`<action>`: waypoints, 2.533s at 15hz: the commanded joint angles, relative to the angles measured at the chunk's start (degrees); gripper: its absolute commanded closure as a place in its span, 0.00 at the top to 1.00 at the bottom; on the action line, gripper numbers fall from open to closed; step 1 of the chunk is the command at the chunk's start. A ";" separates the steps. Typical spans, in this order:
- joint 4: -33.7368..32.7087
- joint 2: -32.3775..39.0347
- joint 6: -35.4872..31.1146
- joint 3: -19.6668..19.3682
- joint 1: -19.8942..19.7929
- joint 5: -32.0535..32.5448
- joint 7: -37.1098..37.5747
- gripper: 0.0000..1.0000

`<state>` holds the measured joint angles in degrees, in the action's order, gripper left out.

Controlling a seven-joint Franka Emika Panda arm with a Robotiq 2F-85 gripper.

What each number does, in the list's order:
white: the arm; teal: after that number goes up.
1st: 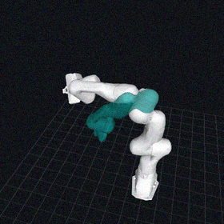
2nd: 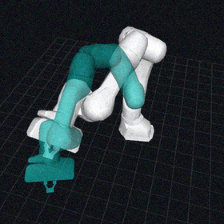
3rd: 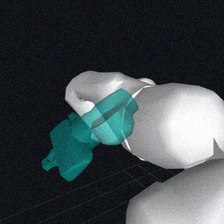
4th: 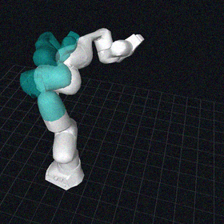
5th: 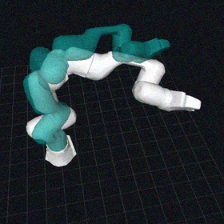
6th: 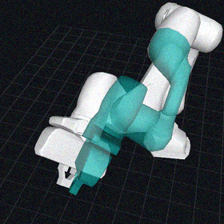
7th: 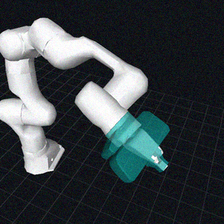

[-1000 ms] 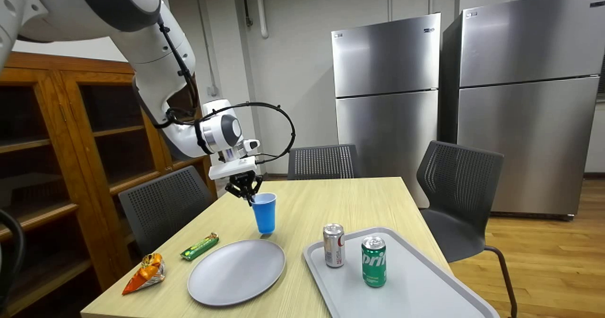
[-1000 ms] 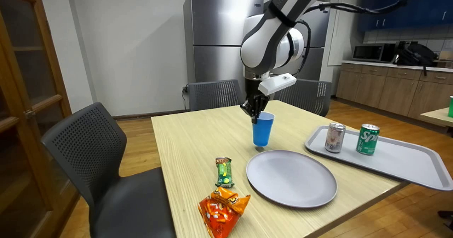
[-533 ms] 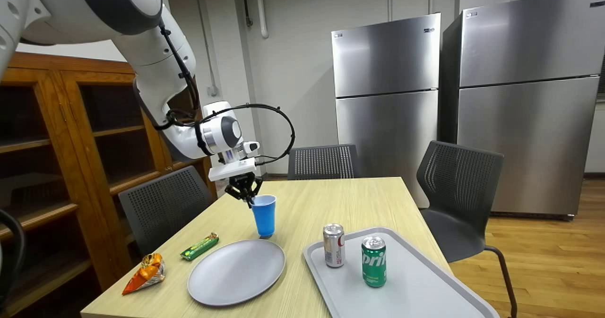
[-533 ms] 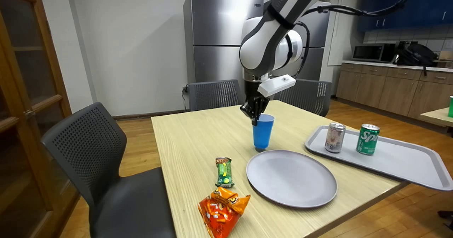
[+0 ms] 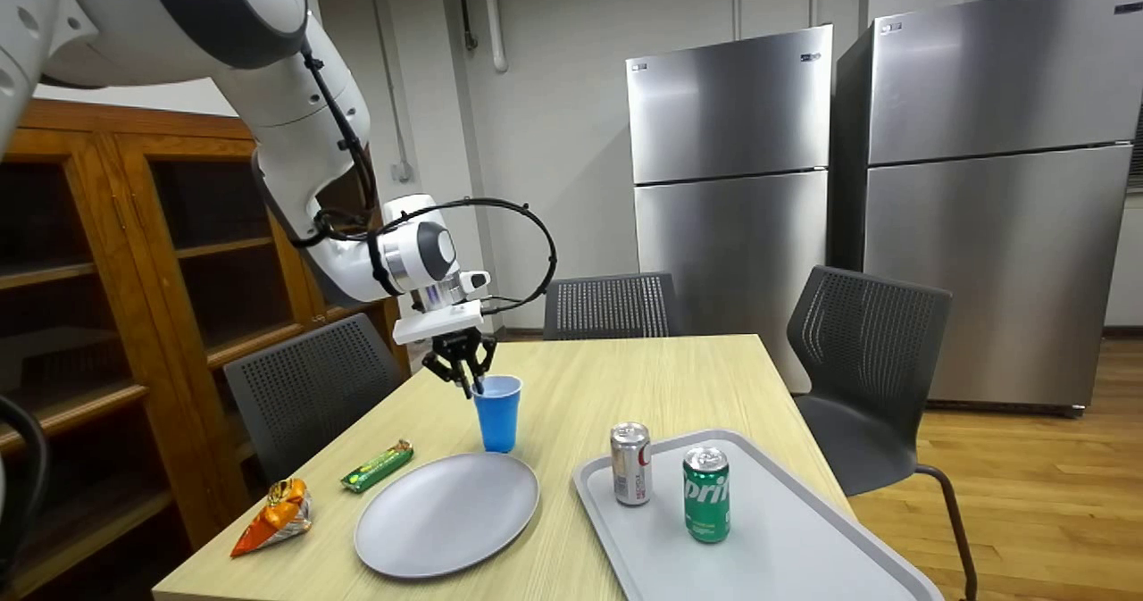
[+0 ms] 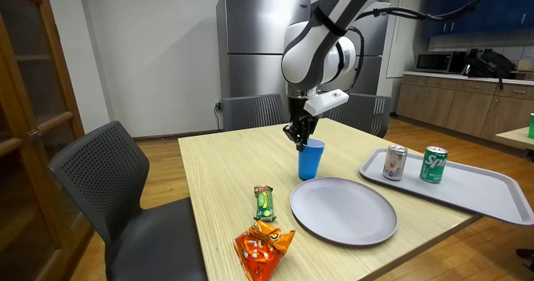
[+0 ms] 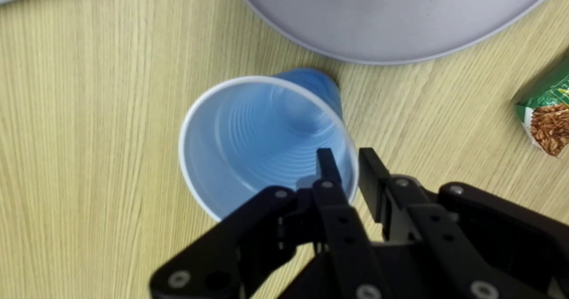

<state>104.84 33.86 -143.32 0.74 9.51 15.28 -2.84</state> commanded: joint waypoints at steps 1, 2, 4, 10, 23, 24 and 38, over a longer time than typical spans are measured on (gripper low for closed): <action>-2.05 0.72 2.57 -0.74 0.99 1.61 0.28 0.52; -1.99 0.64 2.59 -0.71 0.96 1.58 0.24 0.61; -1.67 0.26 2.52 -0.55 0.76 1.46 -0.16 0.76; -0.25 -1.85 1.79 0.45 -0.53 0.03 -1.47 1.00; 5.79 -9.52 0.19 1.12 -5.83 -2.98 -5.33 1.00; 6.42 -10.09 0.20 1.25 -6.58 -3.73 -6.11 1.00; 9.47 -12.08 0.28 -0.28 -11.03 -7.46 -8.11 1.00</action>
<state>114.38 21.79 -143.14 0.60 -1.65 7.91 -10.89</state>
